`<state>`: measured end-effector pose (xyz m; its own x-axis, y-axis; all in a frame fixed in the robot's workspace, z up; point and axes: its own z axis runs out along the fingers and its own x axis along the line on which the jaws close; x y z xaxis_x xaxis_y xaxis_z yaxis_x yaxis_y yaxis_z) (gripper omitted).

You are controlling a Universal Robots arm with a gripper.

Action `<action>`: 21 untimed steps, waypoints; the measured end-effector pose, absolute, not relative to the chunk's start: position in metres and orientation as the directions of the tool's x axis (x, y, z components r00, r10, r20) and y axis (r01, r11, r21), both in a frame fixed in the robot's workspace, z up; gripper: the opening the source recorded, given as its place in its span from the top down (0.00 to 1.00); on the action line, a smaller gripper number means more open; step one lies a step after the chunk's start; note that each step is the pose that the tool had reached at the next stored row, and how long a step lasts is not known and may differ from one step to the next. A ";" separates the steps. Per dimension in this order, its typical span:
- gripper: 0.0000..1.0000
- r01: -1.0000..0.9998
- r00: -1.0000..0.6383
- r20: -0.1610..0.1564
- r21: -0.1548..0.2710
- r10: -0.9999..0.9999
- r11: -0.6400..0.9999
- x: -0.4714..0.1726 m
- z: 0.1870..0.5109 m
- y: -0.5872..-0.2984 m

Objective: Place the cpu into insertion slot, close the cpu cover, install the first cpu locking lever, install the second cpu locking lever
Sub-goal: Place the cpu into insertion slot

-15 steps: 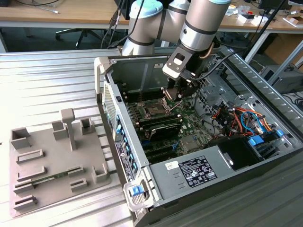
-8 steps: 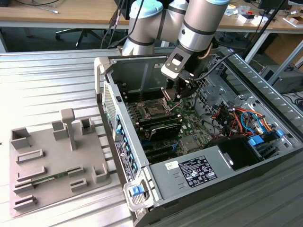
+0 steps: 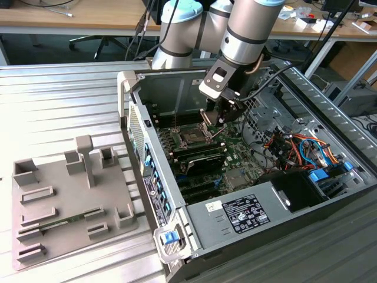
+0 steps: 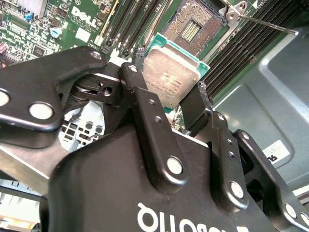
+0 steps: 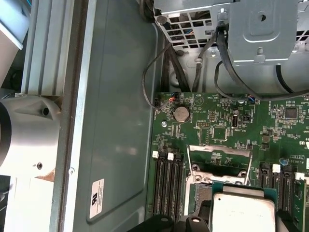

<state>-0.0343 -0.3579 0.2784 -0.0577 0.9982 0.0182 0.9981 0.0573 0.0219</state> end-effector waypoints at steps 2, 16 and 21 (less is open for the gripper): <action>0.45 0.998 -0.058 0.018 0.022 0.998 0.057 -0.035 0.278 -0.358; 0.45 0.998 -0.058 0.018 0.022 0.998 0.057 -0.039 0.276 -0.358; 0.45 0.998 -0.058 0.018 0.022 0.998 0.057 -0.041 0.276 -0.358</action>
